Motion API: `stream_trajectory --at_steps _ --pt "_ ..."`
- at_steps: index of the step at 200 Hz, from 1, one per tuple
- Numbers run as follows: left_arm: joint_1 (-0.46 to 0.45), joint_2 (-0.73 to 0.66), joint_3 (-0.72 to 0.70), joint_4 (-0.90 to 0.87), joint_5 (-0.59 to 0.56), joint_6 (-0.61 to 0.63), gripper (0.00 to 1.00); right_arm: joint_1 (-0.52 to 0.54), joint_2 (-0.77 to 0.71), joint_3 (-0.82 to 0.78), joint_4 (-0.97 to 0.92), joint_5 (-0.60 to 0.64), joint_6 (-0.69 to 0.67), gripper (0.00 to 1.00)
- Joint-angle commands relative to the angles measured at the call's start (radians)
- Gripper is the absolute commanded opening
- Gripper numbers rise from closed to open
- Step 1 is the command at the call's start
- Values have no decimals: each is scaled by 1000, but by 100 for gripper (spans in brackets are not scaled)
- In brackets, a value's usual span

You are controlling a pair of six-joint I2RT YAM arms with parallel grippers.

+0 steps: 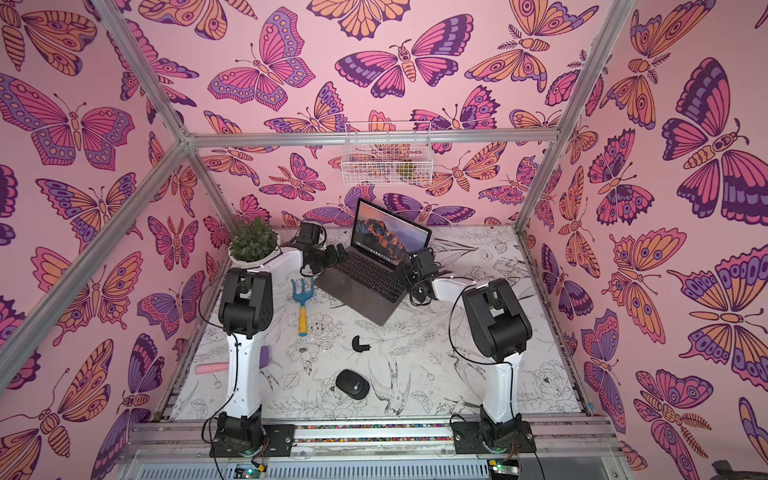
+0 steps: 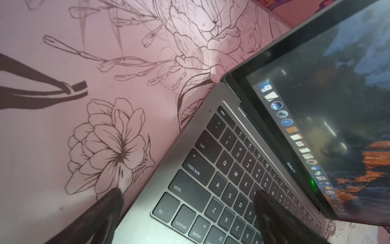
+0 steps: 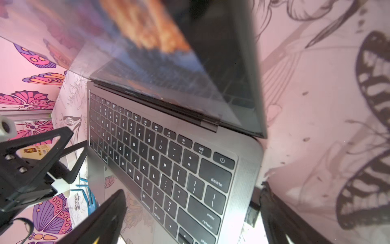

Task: Insert the wireless mouse receiver into the laptop
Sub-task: Insert the USB plug into the USB port, then adjust the laptop at the center of the board.

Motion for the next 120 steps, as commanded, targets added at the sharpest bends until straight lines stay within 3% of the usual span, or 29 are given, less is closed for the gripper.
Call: stream_trajectory --at_steps 1,58,120 --pt "-36 60 -109 -238 25 -38 100 0 47 39 -48 -22 -29 99" --pt "-63 -31 -204 -206 2 -63 100 -72 -140 -115 -116 103 -153 99" --pt "-125 -136 -351 -178 5 -91 100 -128 -228 -224 -130 1 -223 100"
